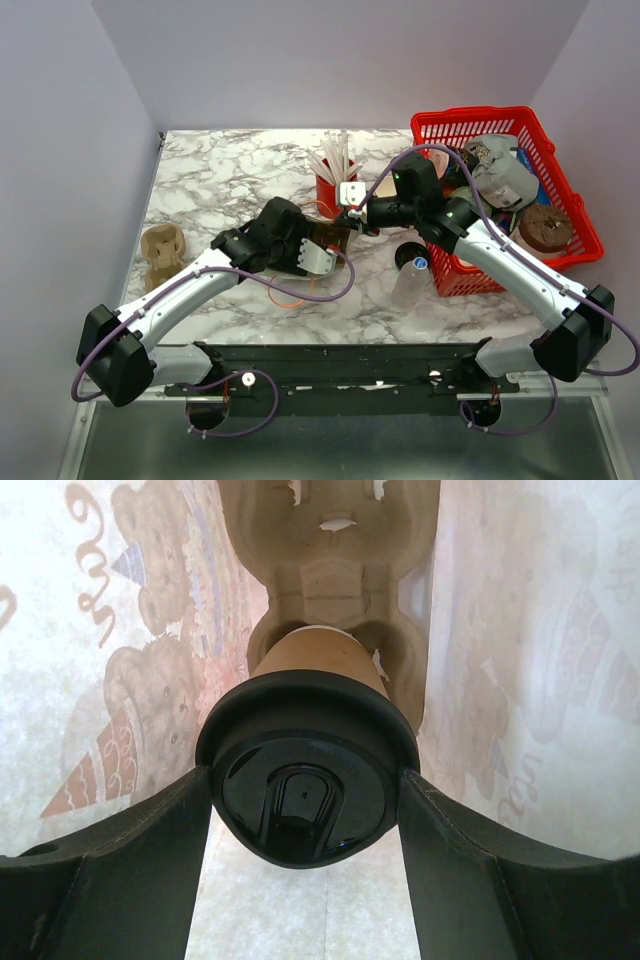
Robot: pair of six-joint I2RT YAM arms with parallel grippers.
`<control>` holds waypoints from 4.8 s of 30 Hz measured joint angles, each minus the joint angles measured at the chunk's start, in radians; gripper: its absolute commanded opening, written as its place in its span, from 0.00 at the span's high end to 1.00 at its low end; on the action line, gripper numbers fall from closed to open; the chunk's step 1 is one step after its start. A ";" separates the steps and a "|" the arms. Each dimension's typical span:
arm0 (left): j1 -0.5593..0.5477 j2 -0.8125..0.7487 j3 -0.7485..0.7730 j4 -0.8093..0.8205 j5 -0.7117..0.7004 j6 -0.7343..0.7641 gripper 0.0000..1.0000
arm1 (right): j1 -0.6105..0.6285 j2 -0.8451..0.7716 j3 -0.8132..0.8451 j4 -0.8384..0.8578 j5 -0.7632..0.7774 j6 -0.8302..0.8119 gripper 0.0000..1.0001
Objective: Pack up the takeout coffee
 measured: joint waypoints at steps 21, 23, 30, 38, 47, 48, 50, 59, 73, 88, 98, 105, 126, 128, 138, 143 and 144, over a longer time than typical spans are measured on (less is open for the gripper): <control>-0.021 0.061 0.020 -0.005 -0.027 0.016 1.00 | 0.000 0.000 0.000 -0.010 -0.003 0.000 1.00; -0.021 0.066 0.030 -0.010 -0.028 0.008 1.00 | 0.000 0.000 0.000 -0.010 -0.002 0.000 1.00; -0.021 0.062 0.042 -0.041 -0.024 -0.034 1.00 | 0.000 0.000 0.000 -0.010 -0.002 0.009 1.00; -0.021 0.059 0.047 -0.074 -0.024 -0.058 1.00 | 0.000 0.000 0.000 -0.010 -0.006 0.011 1.00; -0.020 0.096 0.032 -0.023 -0.024 -0.068 1.00 | 0.000 0.000 0.000 -0.010 -0.006 0.011 1.00; -0.019 0.105 0.031 -0.013 -0.024 -0.071 1.00 | 0.000 0.000 0.000 -0.010 -0.006 0.012 1.00; -0.018 0.115 0.029 0.004 -0.024 -0.074 1.00 | -0.001 0.000 0.000 -0.010 -0.005 0.016 1.00; -0.006 0.138 0.016 0.069 -0.023 -0.078 1.00 | -0.013 0.003 0.000 -0.010 -0.005 0.023 1.00; 0.082 0.198 0.031 0.141 0.019 -0.131 1.00 | -0.059 0.032 0.033 -0.027 -0.006 0.012 1.00; 0.110 0.175 -0.038 0.275 0.074 -0.175 0.55 | -0.060 0.056 0.072 -0.086 -0.012 -0.056 1.00; 0.111 0.159 -0.054 0.287 0.086 -0.213 0.01 | -0.060 0.072 0.094 -0.100 -0.014 -0.069 1.00; 0.111 0.146 -0.056 0.270 0.092 -0.227 0.01 | -0.060 0.073 0.098 -0.101 -0.019 -0.070 1.00; 0.119 0.138 0.047 0.129 0.193 -0.312 0.01 | -0.060 0.094 0.137 -0.130 -0.022 -0.036 1.00; 0.119 0.137 0.047 0.130 0.201 -0.313 0.01 | -0.060 0.096 0.140 -0.132 -0.022 -0.029 1.00; 0.084 0.122 0.047 0.168 0.291 -0.331 0.01 | -0.082 0.180 0.256 -0.241 -0.044 -0.007 1.00; 0.079 0.115 0.047 0.190 0.335 -0.356 0.01 | -0.093 0.213 0.309 -0.306 -0.061 -0.005 1.00; 0.079 0.109 0.047 0.192 0.345 -0.364 0.01 | -0.097 0.220 0.317 -0.314 -0.066 -0.004 1.00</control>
